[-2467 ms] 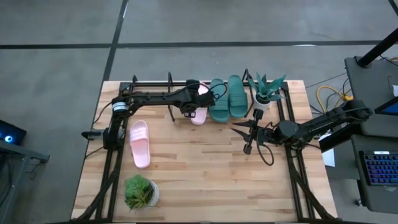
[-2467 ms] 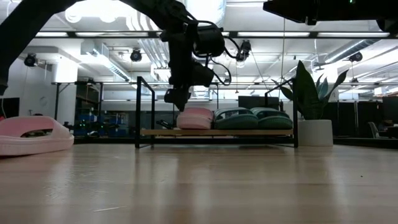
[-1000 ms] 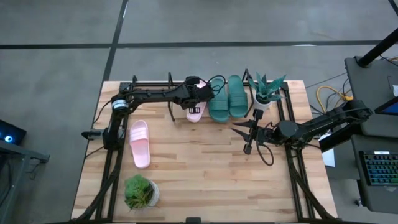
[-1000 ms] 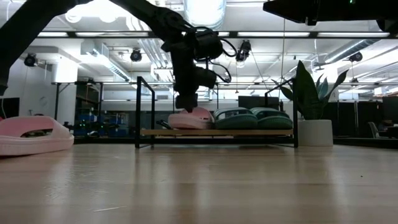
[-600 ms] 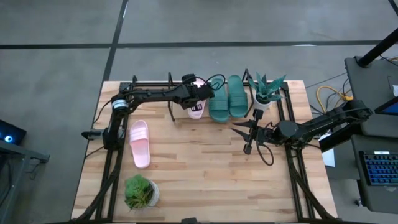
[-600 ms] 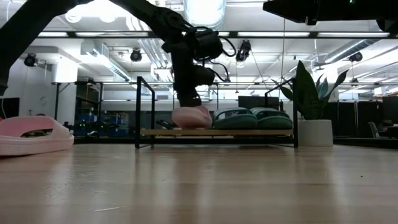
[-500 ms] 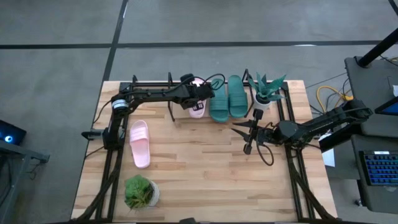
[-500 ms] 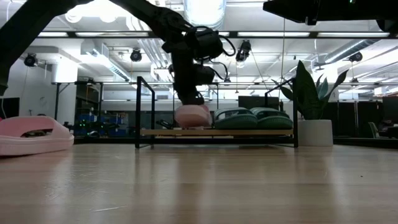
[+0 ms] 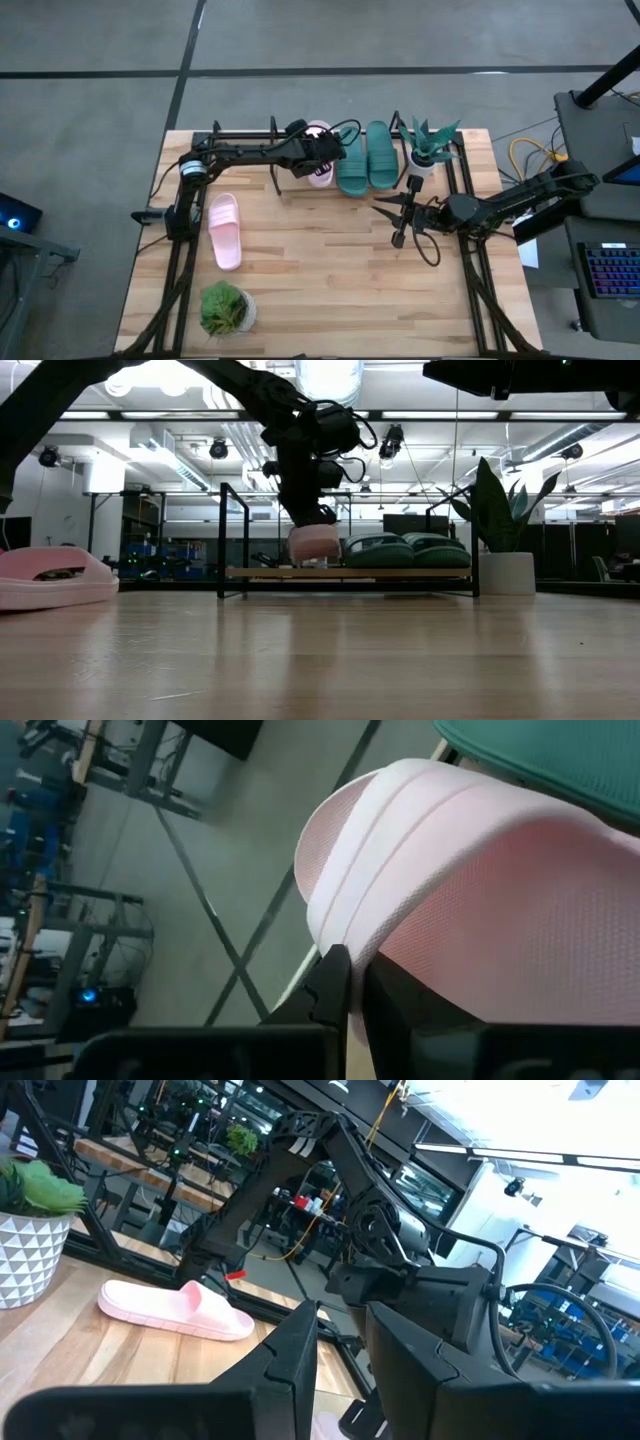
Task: Pick and place slides into the shelf
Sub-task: Put the top pink slide on the shelf
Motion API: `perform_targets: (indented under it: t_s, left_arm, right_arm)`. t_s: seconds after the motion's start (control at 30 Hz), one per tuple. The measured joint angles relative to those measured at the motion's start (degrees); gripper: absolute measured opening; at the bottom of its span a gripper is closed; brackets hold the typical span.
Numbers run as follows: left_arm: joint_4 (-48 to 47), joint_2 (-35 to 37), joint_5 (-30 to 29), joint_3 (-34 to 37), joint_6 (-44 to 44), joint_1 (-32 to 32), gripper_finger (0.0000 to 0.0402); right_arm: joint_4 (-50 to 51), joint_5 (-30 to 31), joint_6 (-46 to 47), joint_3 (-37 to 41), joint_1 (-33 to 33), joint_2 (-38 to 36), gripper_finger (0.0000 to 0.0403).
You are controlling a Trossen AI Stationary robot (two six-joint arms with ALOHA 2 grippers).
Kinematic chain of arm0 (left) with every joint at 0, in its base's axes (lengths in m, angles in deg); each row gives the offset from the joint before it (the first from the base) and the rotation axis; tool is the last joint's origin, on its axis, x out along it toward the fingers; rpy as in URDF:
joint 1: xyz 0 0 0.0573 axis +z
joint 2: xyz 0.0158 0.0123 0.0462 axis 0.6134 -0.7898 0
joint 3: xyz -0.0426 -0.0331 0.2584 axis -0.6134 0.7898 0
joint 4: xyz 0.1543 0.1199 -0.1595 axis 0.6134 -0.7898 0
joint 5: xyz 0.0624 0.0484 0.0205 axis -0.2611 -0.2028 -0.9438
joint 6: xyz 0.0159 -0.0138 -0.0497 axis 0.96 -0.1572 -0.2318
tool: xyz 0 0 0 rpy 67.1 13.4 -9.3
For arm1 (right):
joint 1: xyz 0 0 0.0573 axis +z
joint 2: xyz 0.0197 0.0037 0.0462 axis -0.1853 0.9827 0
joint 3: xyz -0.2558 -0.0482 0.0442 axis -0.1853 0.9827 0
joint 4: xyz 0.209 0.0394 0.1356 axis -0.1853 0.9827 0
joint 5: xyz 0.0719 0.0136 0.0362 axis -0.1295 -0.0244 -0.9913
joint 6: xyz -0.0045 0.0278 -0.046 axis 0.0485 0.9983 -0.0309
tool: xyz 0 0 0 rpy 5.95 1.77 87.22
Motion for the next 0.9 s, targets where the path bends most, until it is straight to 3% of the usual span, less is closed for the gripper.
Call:
perform_targets:
  t_s: [0.27,0.9]
  left_arm:
    - [0.4,0.0,-3.2,0.8,-3.0,-1.1,0.0002]
    - [3.6,-3.4,-4.7,1.4,-4.0,-1.2,0.0002]
  right_arm:
    - [0.0,0.0,0.0,0.0,0.0,0.0,0.0082]
    - [0.1,0.0,0.0,0.0,0.0,0.0,0.0082]
